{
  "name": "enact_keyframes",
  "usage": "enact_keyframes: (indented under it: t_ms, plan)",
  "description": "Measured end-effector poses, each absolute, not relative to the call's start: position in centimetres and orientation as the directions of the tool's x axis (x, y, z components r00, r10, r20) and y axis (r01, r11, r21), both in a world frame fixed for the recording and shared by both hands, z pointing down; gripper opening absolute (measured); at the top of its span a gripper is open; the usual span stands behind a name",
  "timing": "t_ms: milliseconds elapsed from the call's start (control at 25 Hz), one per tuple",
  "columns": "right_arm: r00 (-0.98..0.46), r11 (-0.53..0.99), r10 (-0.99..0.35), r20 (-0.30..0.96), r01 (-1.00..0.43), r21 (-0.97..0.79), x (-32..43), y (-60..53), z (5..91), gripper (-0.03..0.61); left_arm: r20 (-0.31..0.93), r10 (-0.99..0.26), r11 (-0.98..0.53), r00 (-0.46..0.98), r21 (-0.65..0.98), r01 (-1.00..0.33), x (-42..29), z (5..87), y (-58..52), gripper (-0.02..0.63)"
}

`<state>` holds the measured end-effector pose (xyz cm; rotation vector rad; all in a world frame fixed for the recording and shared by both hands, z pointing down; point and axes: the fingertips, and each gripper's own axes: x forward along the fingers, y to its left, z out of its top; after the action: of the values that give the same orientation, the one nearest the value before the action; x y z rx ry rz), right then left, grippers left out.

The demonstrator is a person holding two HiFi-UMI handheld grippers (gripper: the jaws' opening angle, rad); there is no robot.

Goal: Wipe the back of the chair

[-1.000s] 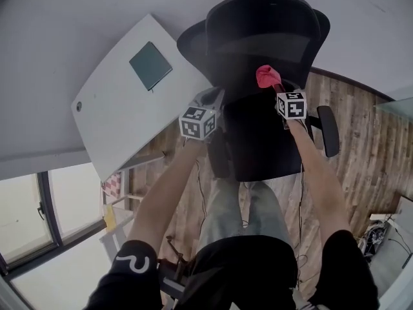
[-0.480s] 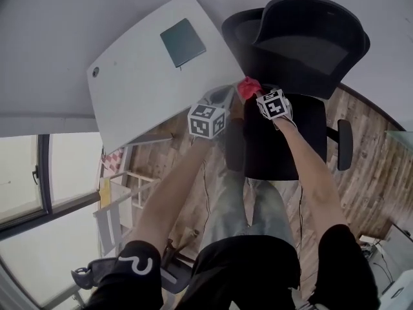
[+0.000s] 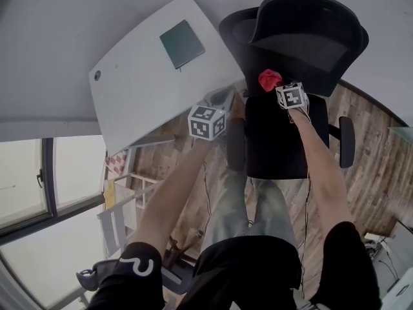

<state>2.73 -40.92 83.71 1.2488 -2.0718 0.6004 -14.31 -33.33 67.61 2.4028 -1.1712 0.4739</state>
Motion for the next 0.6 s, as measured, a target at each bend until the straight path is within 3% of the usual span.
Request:
enact_keyframes:
  t_ms: [600]
  plan:
    - [-0.043,0.113,-0.653,0.756,-0.993,0.041,25.2,-39.4,82.6,0.066,0.472,-0.564,-0.669,0.678,0.221,-0.71,-5.2,67.0,-33.6,0.025]
